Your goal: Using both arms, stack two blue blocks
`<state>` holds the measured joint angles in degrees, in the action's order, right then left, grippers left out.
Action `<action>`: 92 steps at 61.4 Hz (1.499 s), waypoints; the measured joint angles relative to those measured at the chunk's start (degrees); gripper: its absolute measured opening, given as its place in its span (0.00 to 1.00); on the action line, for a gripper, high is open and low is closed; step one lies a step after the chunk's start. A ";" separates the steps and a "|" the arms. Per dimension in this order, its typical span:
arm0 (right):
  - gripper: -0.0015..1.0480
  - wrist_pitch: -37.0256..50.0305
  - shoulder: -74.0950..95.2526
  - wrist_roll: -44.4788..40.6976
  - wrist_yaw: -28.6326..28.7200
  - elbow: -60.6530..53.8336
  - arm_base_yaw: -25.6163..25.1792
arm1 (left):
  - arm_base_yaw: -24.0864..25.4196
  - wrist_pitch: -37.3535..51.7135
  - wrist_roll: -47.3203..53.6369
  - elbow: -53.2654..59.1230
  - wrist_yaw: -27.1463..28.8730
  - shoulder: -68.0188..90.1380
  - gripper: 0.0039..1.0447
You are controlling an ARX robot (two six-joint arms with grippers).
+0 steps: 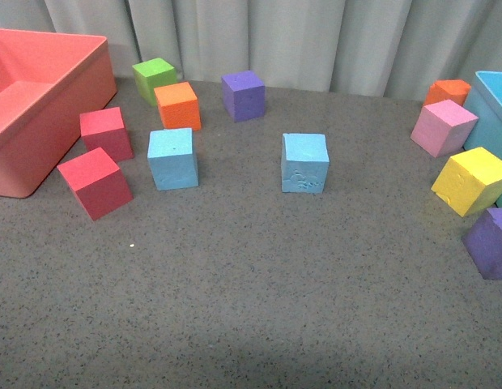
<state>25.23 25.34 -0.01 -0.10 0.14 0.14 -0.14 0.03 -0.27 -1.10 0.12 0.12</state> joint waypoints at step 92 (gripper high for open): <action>0.79 -25.16 -25.09 -0.02 0.17 0.02 0.00 | -2.27 -7.74 -3.10 -3.72 8.55 8.41 0.94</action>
<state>0.08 0.25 -0.03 0.08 0.16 0.14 -2.42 -7.70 -3.38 -4.82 8.67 8.54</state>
